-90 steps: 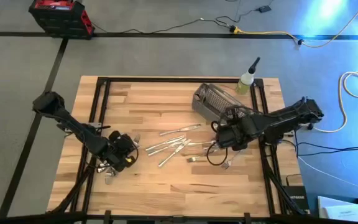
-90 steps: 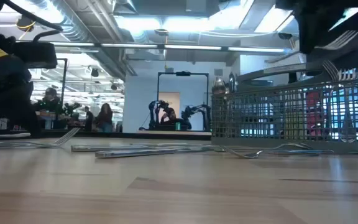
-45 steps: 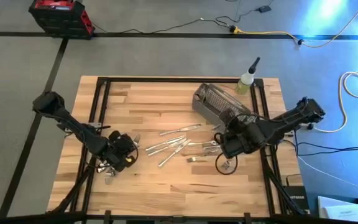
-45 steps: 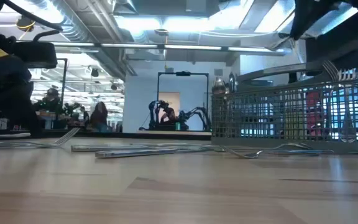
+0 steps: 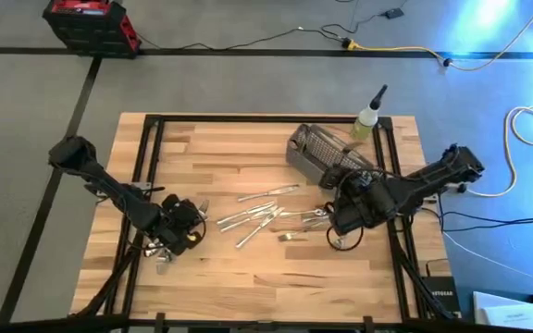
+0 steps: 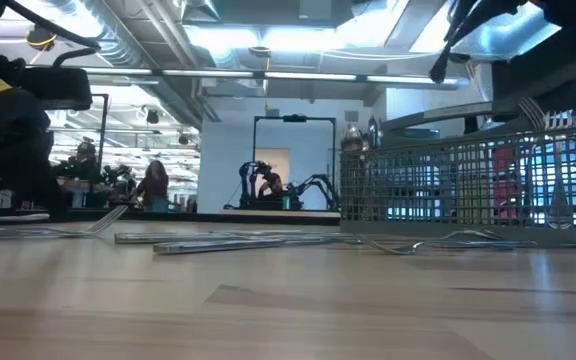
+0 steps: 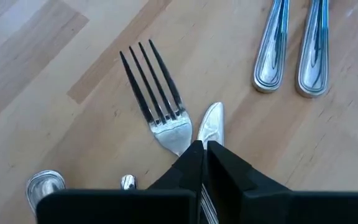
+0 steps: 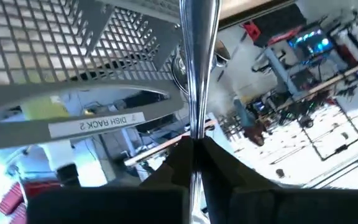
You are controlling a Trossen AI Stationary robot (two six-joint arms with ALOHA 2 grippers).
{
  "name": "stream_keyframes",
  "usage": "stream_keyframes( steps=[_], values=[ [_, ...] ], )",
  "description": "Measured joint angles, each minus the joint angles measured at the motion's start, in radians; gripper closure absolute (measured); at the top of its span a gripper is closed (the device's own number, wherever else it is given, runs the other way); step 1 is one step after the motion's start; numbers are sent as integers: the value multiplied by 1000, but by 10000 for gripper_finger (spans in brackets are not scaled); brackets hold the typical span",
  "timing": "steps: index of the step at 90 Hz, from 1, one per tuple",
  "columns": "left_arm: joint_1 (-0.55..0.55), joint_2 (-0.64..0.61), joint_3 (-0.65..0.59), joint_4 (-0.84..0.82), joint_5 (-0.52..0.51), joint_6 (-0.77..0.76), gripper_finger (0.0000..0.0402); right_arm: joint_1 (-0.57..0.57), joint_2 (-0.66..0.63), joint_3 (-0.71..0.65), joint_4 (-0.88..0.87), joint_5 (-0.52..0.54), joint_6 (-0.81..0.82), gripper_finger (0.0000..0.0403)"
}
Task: Sort silverware
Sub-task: Put the silver fork into the gray silverware organizer
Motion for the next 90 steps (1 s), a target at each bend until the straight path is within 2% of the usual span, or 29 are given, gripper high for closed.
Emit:
stream_keyframes(
  steps=[8,30,44,65,90],
  values=[
    [0,0,0,0,0,0,394,0,0,0,0,50,-24,403],
    [0,0,0,-1,0,0,394,30,-1,0,1,22,74,403],
    [0,0,0,-5,0,0,394,71,-8,-1,0,-14,221,403],
    [0,0,0,-5,0,0,394,119,-49,-5,2,-57,350,403],
    [0,0,0,-4,0,7,394,118,-247,-250,-5,-71,537,403]
  ],
)
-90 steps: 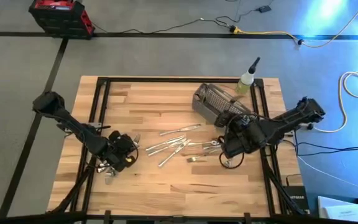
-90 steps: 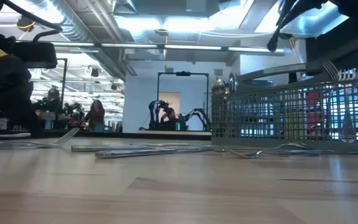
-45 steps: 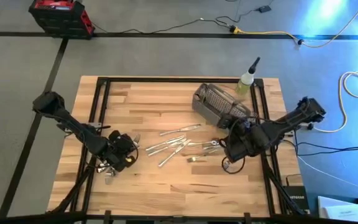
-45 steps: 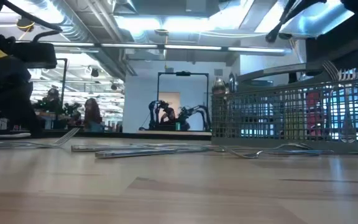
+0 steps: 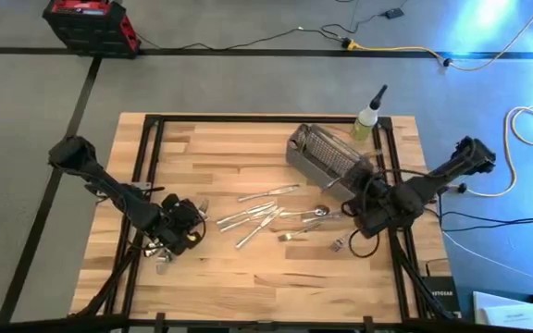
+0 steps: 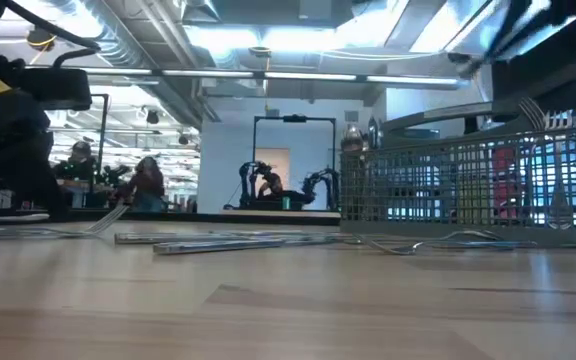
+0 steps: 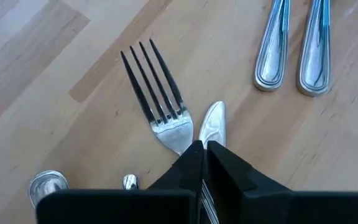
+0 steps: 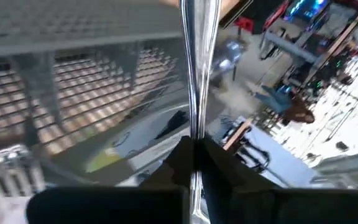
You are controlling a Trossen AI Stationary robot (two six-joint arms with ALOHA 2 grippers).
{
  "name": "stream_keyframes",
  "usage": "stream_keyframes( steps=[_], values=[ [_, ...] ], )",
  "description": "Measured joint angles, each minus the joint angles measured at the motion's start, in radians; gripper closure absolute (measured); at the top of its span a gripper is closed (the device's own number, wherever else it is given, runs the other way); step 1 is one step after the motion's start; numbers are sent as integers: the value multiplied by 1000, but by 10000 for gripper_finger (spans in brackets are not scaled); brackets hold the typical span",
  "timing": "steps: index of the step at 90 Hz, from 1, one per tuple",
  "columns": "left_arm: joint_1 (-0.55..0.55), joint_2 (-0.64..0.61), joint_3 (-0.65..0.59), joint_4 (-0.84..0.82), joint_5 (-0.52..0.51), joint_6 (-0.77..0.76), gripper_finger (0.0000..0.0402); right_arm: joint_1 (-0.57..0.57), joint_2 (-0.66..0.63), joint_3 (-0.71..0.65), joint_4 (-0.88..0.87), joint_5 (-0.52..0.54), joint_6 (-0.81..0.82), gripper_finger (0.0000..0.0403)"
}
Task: Sort silverware
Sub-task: Put the silver fork into the gray silverware organizer
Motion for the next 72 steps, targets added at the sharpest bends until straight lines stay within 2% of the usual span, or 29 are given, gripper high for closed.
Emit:
stream_keyframes(
  steps=[13,22,33,44,51,56,72],
  values=[
    [4,0,0,0,0,1,394,38,-60,-92,2,-27,110,403],
    [7,0,0,0,0,1,394,66,-93,-128,12,-98,155,403],
    [7,0,0,0,0,1,394,80,-114,-183,4,-176,106,403],
    [7,0,0,0,0,14,394,82,-122,-209,2,-178,47,403],
    [7,0,0,0,-1,15,394,82,-121,-210,8,-115,3,403],
    [7,0,0,-1,-1,15,394,82,-126,-206,6,-77,0,403],
    [7,0,0,-2,-4,15,394,49,-146,-183,5,-62,12,403]
  ],
)
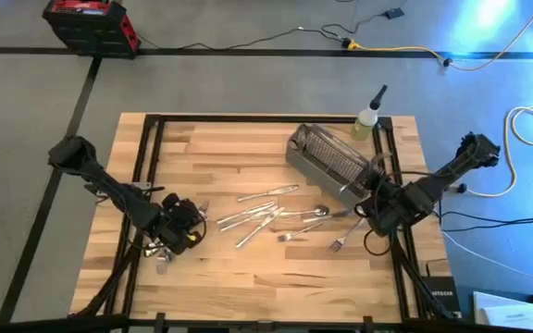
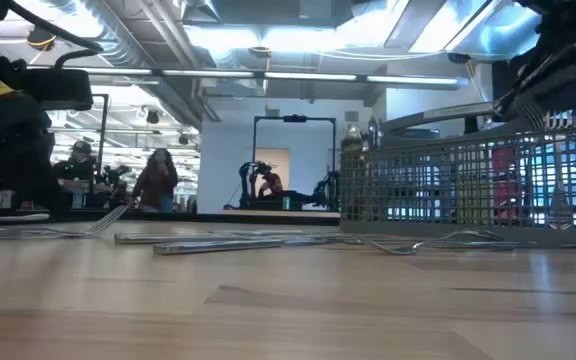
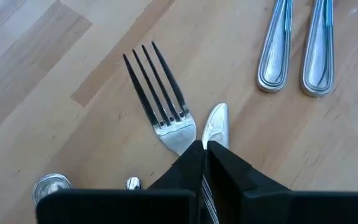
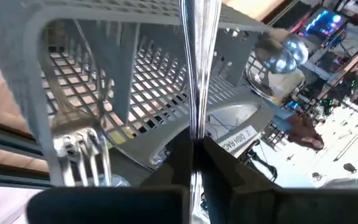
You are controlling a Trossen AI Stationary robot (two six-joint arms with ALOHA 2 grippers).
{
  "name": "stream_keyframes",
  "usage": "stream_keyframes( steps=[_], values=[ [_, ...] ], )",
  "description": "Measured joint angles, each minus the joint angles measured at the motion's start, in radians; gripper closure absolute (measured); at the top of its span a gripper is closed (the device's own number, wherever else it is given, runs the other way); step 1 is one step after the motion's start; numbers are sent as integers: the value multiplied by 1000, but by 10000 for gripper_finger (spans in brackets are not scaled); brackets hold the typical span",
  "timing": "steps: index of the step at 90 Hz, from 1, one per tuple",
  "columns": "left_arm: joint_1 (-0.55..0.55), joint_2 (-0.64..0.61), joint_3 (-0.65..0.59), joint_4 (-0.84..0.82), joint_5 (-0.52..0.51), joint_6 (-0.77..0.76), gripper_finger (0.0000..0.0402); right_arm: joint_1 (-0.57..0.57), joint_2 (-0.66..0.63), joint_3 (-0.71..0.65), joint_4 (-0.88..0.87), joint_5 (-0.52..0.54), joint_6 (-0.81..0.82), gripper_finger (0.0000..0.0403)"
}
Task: Sort silverware
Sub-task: Put the silver fork into the gray silverware organizer
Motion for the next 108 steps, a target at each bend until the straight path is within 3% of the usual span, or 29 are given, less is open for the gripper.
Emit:
stream_keyframes(
  steps=[31,40,51,57,63,68,76,85,100,108],
  values=[
    [3,0,0,1,-18,-2,394,3,-17,191,198,-3,597,403],
    [3,0,0,58,-62,18,394,3,-47,211,340,0,706,403],
    [19,-1,0,317,-213,280,394,3,-88,172,553,6,788,403],
    [46,-1,0,516,-295,506,394,3,-103,128,662,18,795,403],
    [88,0,0,733,-312,794,394,3,-117,69,759,41,804,403],
    [132,2,0,893,-274,1039,394,3,-137,15,838,46,809,403],
    [225,11,0,1156,-130,1399,394,3,-171,-76,968,48,815,403],
    [339,53,21,1390,59,1645,390,2,-215,-159,1100,26,814,403],
    [500,218,233,1353,294,1757,345,2,-267,-226,1185,10,825,403],
    [536,338,393,1294,330,1872,307,2,-270,-243,1227,-7,838,403]
  ],
)
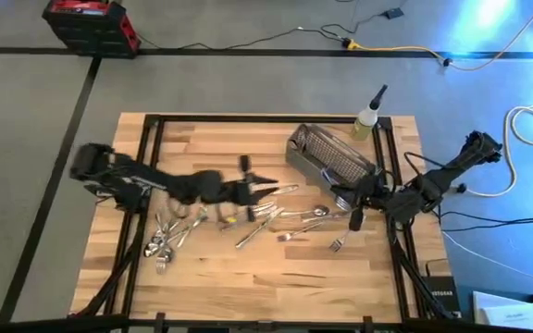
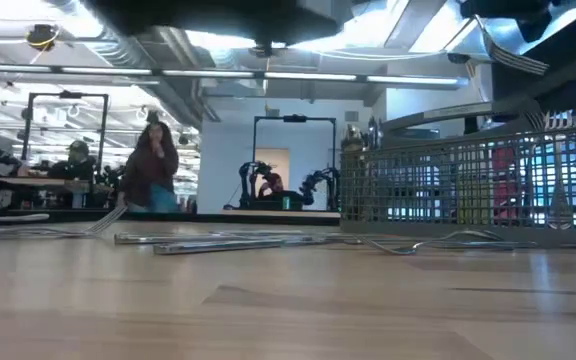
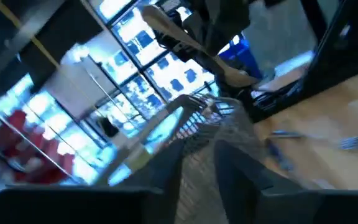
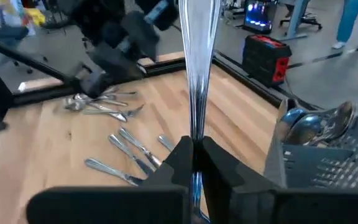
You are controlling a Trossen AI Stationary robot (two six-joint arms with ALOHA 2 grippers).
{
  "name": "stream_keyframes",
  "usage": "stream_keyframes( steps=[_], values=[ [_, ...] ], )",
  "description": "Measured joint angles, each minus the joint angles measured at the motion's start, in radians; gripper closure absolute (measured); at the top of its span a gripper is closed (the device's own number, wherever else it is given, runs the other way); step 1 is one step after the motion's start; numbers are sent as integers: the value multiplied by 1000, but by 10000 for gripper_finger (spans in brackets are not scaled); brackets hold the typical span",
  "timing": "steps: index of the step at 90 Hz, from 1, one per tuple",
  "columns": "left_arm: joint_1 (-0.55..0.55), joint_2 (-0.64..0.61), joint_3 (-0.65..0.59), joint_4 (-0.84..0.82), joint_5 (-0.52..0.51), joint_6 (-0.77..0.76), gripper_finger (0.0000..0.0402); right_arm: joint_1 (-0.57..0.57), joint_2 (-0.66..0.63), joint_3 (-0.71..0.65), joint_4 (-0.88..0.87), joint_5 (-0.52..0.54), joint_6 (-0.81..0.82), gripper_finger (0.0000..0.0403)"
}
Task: Sort silverware
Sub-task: Put the silver fork into the gray silverware organizer
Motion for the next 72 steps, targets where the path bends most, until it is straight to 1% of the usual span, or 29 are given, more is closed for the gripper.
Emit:
stream_keyframes(
  steps=[9,18,25,33,39,42,49,56,64,72],
  values=[
    [12,109,154,-47,-8,250,264,0,0,-1,6,-56,46,403],
    [5,175,248,-89,-14,466,229,0,-2,-1,0,-76,87,403],
    [-12,212,287,-77,-59,613,209,0,-7,-1,-15,-77,132,403],
    [-33,233,310,-51,-137,790,195,0,-6,-1,-44,-86,186,403],
    [-41,235,315,-30,-140,931,188,0,-6,-1,-68,-104,232,403],
    [-43,235,315,-29,-126,987,187,0,-6,-1,-82,-105,257,403],
    [-43,235,315,-28,-79,1070,185,0,-3,-1,-115,-122,308,403],
    [-41,235,324,-35,-66,1115,185,-9,3,-1,-121,-133,331,403],
    [-27,235,334,-33,-39,1116,185,-52,11,-1,-125,-200,333,403],
    [-18,236,355,-44,-39,1085,185,-113,38,-1,-151,-255,332,403]
  ],
)
